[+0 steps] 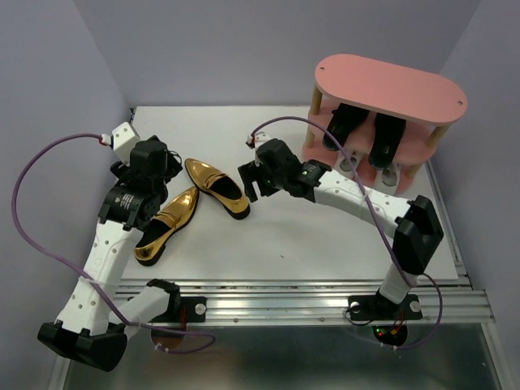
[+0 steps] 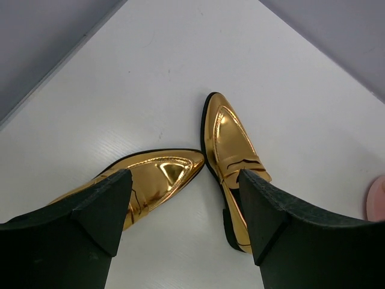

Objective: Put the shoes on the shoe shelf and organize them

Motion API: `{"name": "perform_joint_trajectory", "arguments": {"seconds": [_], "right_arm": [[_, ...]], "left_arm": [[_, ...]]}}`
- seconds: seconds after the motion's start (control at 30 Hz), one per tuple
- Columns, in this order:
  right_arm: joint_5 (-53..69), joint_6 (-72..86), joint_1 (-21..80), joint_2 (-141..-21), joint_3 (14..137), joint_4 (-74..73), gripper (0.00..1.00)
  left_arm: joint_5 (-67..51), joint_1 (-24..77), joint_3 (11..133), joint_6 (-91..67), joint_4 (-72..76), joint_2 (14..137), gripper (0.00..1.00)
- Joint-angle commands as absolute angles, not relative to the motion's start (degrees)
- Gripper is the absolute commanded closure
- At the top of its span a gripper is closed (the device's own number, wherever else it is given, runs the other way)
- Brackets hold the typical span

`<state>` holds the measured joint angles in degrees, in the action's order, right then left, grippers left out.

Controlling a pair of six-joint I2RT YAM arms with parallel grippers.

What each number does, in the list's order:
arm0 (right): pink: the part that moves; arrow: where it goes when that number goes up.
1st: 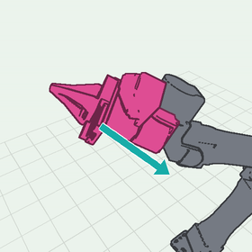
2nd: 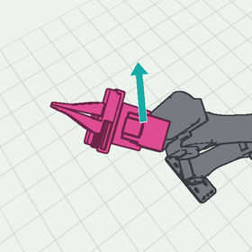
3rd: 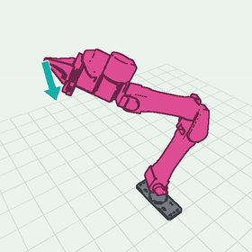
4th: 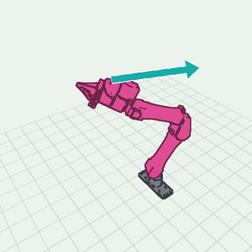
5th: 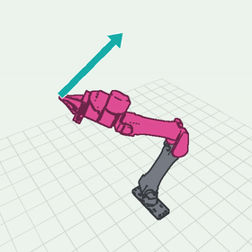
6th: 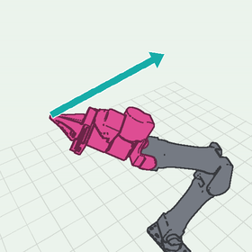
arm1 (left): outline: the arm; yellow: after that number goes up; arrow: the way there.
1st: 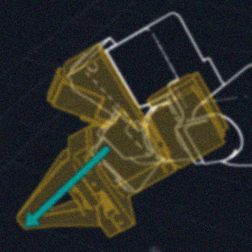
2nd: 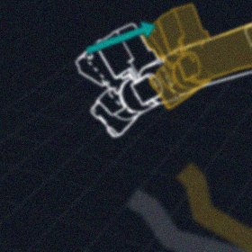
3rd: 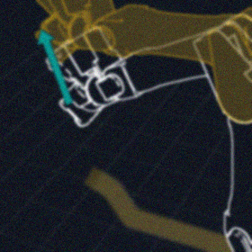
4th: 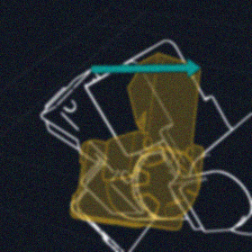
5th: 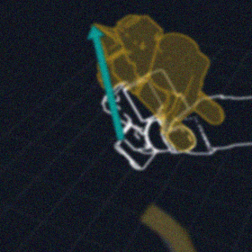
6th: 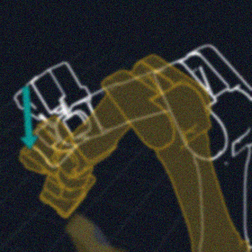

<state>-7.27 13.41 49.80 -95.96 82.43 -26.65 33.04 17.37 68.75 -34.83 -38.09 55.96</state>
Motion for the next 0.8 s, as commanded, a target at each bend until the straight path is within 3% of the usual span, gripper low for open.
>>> {"name": "perform_joint_trajectory", "arguments": {"seconds": [0.0, 0.53, 0.6, 0.63, 0.7, 0.73, 0.77], "right_arm": [[-5.6, 16.5, 50.3, -104.4, 93.7, -25.8, 0.16], [-9.6, 18.4, 50.8, -122.5, 105.4, -29.3, 0.23], [-9.7, 17.9, 50.8, -123.1, 106.1, -30.2, 0.34], [-9.5, 17.8, 50.8, -123.1, 105.9, -30.3, 0.58], [-8.7, 17.4, 51.3, -122.4, 104.9, -29.5, 0.82], [-9.4, 17.6, 51.3, -122.0, 103.9, -29.4, 0.99], [-9.8, 17.7, 51.3, -121.1, 103.5, -29.3, 0.99]], "left_arm": [[33.0, 17.1, 69.9, -33.2, -38.4, 55.1, 0.18], [30.4, 17.0, 66.1, -32.9, -37.2, 52.9, 0.19], [30.4, 17.0, 65.8, -32.8, -37.0, 52.7, 0.19], [30.4, 17.0, 65.7, -32.8, -36.8, 52.7, 0.19], [30.1, 17.0, 65.7, -32.8, -36.8, 52.7, 0.19], [30.1, 17.0, 65.7, -32.8, -36.7, 52.7, 0.19], [30.1, 16.9, 65.7, -32.8, -36.8, 52.7, 0.19]]}}
